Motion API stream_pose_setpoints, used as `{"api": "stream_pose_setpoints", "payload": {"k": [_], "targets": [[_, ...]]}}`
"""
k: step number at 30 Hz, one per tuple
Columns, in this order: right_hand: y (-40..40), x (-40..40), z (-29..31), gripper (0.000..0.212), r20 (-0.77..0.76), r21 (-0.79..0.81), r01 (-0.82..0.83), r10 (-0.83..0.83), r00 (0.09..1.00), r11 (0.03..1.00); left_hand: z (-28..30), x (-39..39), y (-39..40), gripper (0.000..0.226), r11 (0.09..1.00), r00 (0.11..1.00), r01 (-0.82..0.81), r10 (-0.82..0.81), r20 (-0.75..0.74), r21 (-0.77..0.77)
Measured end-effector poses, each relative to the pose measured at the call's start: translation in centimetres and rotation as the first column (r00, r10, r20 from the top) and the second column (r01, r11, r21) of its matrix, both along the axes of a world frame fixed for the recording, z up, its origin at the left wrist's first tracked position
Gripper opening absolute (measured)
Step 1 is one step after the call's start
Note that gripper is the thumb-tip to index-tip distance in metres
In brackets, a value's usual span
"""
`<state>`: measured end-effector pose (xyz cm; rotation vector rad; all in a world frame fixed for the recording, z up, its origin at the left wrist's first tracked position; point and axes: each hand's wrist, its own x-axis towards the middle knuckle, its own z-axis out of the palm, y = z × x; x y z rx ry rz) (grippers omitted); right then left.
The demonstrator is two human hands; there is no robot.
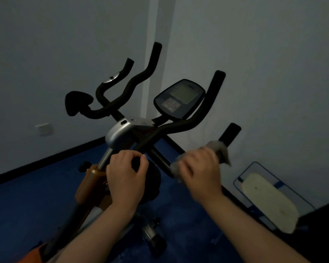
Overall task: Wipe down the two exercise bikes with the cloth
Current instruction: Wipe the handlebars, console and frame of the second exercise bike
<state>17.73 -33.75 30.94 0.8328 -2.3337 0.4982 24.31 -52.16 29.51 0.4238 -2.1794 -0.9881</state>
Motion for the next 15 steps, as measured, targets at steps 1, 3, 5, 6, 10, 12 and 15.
{"api": "stream_pose_setpoints", "payload": {"k": [1,3,5,6,10,12,15], "targets": [[-0.3,0.6,-1.1,0.026,-0.033,0.037,-0.056,0.057,0.998,0.998,0.0,0.0,0.0,0.008,1.0,1.0,0.001,-0.001,0.0,-0.001],[1.6,-0.5,-0.9,0.03,-0.128,0.173,-0.19,0.213,0.969,0.966,0.0,0.0,-0.1,0.008,1.0,1.0,0.002,-0.002,-0.003,-0.005],[4.9,-3.1,0.8,0.031,-0.22,0.202,-0.14,0.184,0.958,0.969,-0.1,-0.1,0.0,0.009,1.0,1.0,0.008,-0.009,-0.018,-0.009],[6.2,-4.1,1.9,0.03,-0.229,0.142,-0.057,0.088,0.969,0.988,-0.1,-0.1,0.1,0.01,1.0,1.0,0.01,-0.01,-0.027,-0.01],[3.6,-2.4,0.2,0.029,0.036,-0.189,0.113,-0.108,0.994,0.975,-0.2,0.0,0.0,0.012,1.0,1.0,0.009,-0.009,-0.03,-0.006],[2.0,-1.3,-1.0,0.037,0.117,-0.254,0.106,-0.078,0.99,0.961,-0.2,0.1,-0.1,0.011,0.999,1.0,0.006,-0.006,-0.009,-0.042],[4.0,-3.1,0.7,0.033,0.032,-0.182,0.07,-0.065,0.997,0.981,0.3,0.1,-0.1,0.008,0.986,0.998,0.062,-0.064,-0.005,-0.151]]}}
